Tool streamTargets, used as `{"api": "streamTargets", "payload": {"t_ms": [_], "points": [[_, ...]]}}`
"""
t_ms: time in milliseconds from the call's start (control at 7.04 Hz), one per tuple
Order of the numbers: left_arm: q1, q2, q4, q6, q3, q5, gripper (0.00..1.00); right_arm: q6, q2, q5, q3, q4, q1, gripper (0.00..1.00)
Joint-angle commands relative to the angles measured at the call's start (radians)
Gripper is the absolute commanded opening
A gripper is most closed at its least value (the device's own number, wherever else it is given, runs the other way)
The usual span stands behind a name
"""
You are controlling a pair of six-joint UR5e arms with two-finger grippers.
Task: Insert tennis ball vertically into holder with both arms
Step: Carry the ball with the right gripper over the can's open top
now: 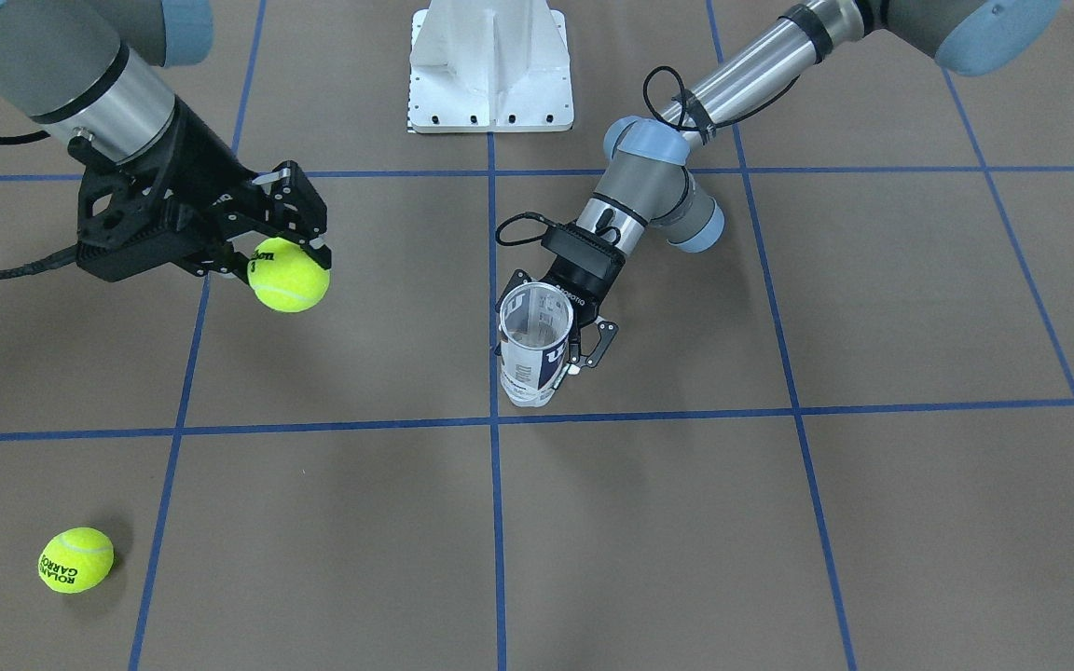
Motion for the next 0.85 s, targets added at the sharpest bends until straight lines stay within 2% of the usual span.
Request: {"api": "streamTargets", "payload": {"t_ms": [0, 142, 284, 426, 710], "points": [[0.0, 0.0, 0.0, 0.0, 0.0, -0.001, 0.8, 0.144, 0.134, -0.003, -0.025, -0.009, -0.054, 0.0], [0.0, 0.0, 0.0, 0.0, 0.0, -0.001, 0.78, 0.197, 0.198, -0.018, -0.068, -0.009, -0.089, 0.0], [0.0, 0.0, 0.0, 0.0, 0.0, -0.001, 0.76, 0.212, 0.225, -0.072, -0.085, -0.009, -0.14, 0.0], [0.0, -0.005, 0.0, 0.0, -0.001, -0.001, 0.75, 0.232, 0.249, -0.163, -0.099, -0.004, -0.204, 0.0], [0.0, -0.008, 0.0, 0.003, -0.001, -0.001, 0.75, 0.23, 0.324, -0.187, -0.204, -0.003, -0.218, 0.0]]}}
